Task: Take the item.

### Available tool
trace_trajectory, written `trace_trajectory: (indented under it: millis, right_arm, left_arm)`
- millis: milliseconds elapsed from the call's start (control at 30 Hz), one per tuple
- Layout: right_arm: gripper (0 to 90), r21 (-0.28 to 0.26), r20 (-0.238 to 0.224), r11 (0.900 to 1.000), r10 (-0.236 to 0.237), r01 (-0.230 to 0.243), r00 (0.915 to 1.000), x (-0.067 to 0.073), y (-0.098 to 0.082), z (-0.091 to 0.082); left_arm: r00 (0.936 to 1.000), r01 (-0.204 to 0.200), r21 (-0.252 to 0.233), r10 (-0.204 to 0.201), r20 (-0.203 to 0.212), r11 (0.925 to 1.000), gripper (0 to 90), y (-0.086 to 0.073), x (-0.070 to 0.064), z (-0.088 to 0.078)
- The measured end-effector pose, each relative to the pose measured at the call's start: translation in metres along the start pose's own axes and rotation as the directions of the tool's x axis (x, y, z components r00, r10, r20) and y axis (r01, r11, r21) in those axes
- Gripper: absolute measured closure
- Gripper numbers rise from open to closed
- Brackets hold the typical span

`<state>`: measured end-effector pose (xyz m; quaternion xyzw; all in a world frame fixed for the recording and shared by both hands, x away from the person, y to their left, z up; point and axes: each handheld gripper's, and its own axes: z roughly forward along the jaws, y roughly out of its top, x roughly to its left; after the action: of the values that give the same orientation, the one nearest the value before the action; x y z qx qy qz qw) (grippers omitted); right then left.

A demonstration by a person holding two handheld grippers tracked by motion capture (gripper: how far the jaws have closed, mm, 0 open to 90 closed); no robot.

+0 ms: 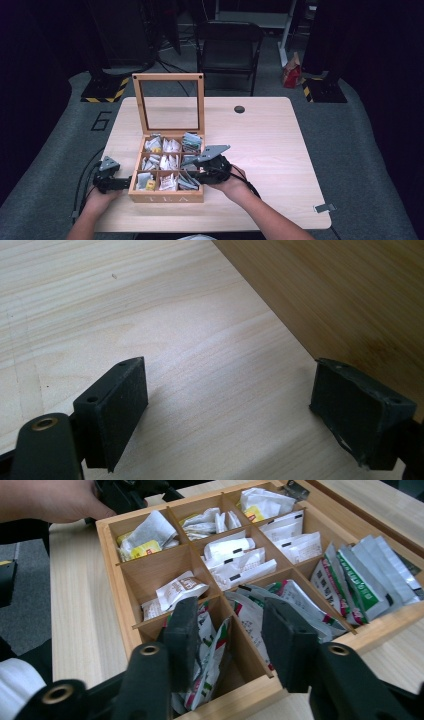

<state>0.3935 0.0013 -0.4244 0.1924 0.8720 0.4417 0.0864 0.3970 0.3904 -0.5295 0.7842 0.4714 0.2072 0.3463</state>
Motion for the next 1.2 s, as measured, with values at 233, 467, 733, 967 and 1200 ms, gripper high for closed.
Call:
trace_trajectory:
  millis: [233, 467, 733, 967, 1200]
  right_arm:
    - [66.9, 0.020, -0.018, 1.000, 0.006, -0.006, 0.9998, 0.001, -0.006, 0.008]
    - [70.3, 0.025, -0.020, 1.000, 0.002, -0.002, 0.9998, 0.004, -0.009, 0.015]
    - [72.9, 0.031, -0.013, 0.999, 0.015, -0.014, 0.9998, 0.003, -0.013, 0.018]
    - [76.2, 0.047, -0.013, 0.999, 0.020, -0.019, 0.9997, 0.002, -0.017, 0.023]
    - [77.2, 0.053, -0.011, 0.998, 0.026, -0.025, 0.9996, -0.001, -0.019, 0.025]
  left_arm:
    - [1.0000, 0.001, 0.000, -0.001, 0.000, 1.0000, 14.8, 0.000, 0.000, 0.000]
    - [1.0000, -0.001, -0.003, 0.001, -0.002, 1.0000, 14.8, 0.000, 0.000, 0.000]
    - [1.0000, 0.000, -0.002, 0.000, 0.000, 1.0000, 14.8, 0.000, 0.000, 0.000]
    - [1.0000, -0.001, -0.002, 0.001, 0.000, 1.0000, 14.8, 0.000, 0.000, 0.000]
    - [1.0000, -0.001, -0.002, 0.001, 0.000, 1.0000, 14.8, 0.000, 0.000, 0.000]
